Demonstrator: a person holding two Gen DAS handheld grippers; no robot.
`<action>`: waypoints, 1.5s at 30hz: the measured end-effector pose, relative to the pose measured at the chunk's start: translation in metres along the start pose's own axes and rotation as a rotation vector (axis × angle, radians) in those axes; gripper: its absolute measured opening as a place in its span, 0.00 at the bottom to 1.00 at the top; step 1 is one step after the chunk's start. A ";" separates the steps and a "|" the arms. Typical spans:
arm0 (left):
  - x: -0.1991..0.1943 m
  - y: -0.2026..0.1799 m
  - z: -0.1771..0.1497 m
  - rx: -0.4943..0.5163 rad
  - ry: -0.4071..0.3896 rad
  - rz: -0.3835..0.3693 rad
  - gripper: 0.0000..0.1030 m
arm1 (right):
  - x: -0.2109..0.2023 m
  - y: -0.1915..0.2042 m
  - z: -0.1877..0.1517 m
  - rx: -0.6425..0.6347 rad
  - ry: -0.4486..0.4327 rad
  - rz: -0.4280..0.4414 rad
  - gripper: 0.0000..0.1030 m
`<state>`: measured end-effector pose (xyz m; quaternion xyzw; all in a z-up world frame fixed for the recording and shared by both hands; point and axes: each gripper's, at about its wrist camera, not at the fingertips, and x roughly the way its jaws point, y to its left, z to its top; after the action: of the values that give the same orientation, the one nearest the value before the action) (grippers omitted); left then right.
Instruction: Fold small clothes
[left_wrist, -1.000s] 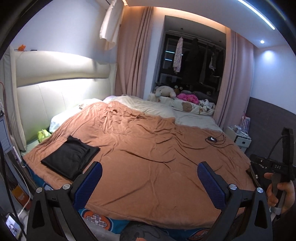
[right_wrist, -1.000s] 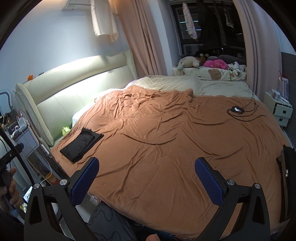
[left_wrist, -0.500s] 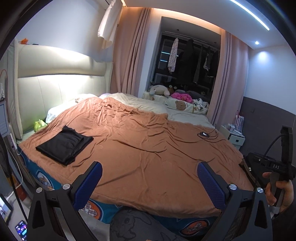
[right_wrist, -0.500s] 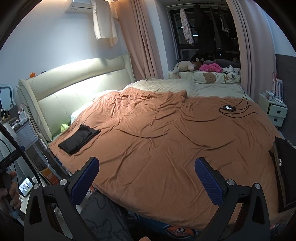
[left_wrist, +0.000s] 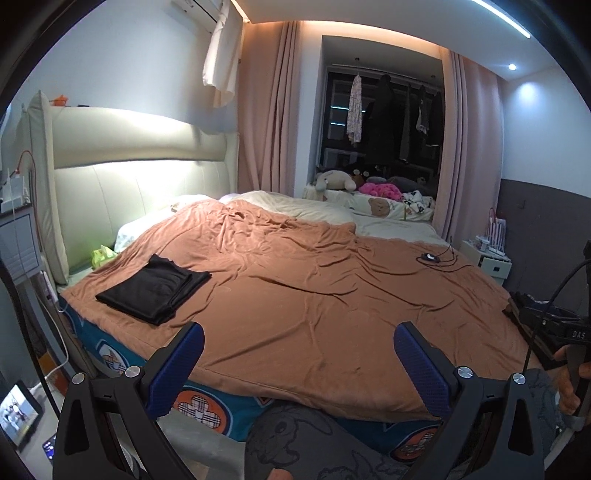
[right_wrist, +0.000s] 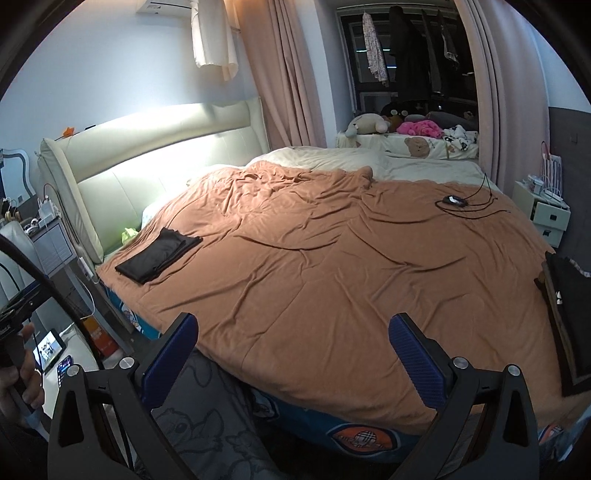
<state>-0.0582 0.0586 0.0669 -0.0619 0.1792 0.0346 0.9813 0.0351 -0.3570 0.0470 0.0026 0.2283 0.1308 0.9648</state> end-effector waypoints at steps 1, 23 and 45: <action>0.001 0.001 0.000 0.003 0.000 0.011 1.00 | 0.000 0.000 -0.002 -0.001 0.001 0.001 1.00; 0.027 -0.002 -0.023 0.030 0.026 0.054 1.00 | 0.020 0.000 -0.020 -0.009 0.018 -0.034 1.00; 0.028 0.000 -0.025 0.015 0.034 0.041 1.00 | 0.022 -0.004 -0.022 0.014 0.034 -0.033 1.00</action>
<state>-0.0410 0.0565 0.0339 -0.0515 0.1971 0.0524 0.9776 0.0452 -0.3562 0.0169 0.0032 0.2453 0.1132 0.9628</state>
